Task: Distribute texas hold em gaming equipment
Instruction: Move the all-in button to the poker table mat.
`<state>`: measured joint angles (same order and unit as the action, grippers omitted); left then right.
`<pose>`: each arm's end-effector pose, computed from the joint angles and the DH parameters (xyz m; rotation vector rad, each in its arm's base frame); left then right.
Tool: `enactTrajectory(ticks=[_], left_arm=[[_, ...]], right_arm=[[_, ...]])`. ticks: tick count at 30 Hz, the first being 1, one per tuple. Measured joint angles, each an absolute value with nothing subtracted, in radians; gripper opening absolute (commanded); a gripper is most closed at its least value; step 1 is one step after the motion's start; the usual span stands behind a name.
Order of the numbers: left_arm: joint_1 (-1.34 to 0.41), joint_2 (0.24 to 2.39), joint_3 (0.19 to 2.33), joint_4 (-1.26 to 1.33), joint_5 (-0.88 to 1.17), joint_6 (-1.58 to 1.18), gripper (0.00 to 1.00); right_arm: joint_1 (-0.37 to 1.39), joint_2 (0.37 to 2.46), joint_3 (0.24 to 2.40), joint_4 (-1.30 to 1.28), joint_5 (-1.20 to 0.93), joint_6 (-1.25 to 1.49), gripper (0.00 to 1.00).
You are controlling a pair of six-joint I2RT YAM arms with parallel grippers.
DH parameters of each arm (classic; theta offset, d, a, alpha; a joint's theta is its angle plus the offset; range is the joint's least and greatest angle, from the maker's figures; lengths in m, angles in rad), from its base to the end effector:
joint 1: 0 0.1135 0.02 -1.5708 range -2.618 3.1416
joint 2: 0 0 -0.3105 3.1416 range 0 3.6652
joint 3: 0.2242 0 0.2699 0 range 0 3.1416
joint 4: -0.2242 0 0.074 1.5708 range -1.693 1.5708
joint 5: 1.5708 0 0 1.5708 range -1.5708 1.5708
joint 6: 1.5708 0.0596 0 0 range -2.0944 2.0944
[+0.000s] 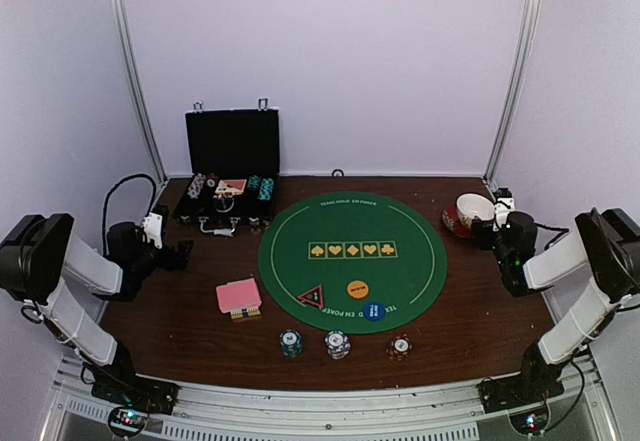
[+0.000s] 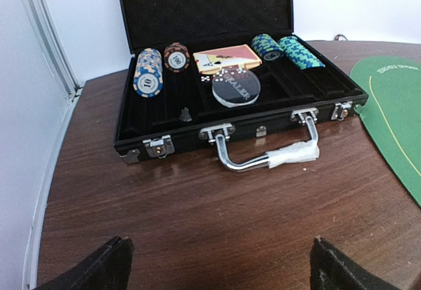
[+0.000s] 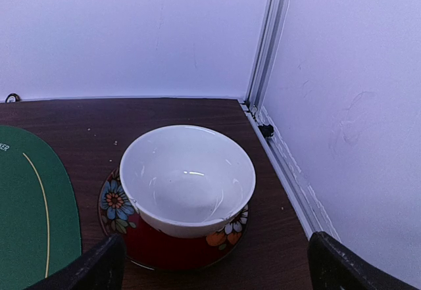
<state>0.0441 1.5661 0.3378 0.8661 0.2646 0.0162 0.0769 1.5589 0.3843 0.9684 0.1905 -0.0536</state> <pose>0.2868 -0.0029 0.1497 0.1495 1.9199 -0.2152 0.3029 0.0120 0.1772 0.0217 1.7756 -0.1524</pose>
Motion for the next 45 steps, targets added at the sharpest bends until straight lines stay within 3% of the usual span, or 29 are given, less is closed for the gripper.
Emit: enactTrajectory(ticks=[6,12,20,26,32,45], left_arm=[[0.044,1.565,0.339,0.861,0.266,0.017,0.98],[0.044,1.511,0.436,0.674,0.273,0.02,0.98],[0.044,1.378,0.681,0.202,0.284,0.024,0.97],[0.044,1.359,0.953,-0.199,0.264,0.058,0.98],[0.045,1.346,1.087,-0.483,0.201,0.102,0.97],[0.049,1.242,1.217,-0.766,0.183,0.149,0.98]], right_arm=[[0.076,1.559,0.384,0.965,0.191,-0.052,1.0],[0.067,1.54,0.388,0.907,0.229,-0.03,1.0],[0.066,1.325,0.698,0.384,0.31,0.052,1.0],[0.066,1.215,0.901,0.092,0.242,0.193,1.0],[0.082,1.263,1.043,-0.187,0.043,0.321,0.99],[0.759,1.502,1.185,-0.491,0.066,0.301,0.91]])
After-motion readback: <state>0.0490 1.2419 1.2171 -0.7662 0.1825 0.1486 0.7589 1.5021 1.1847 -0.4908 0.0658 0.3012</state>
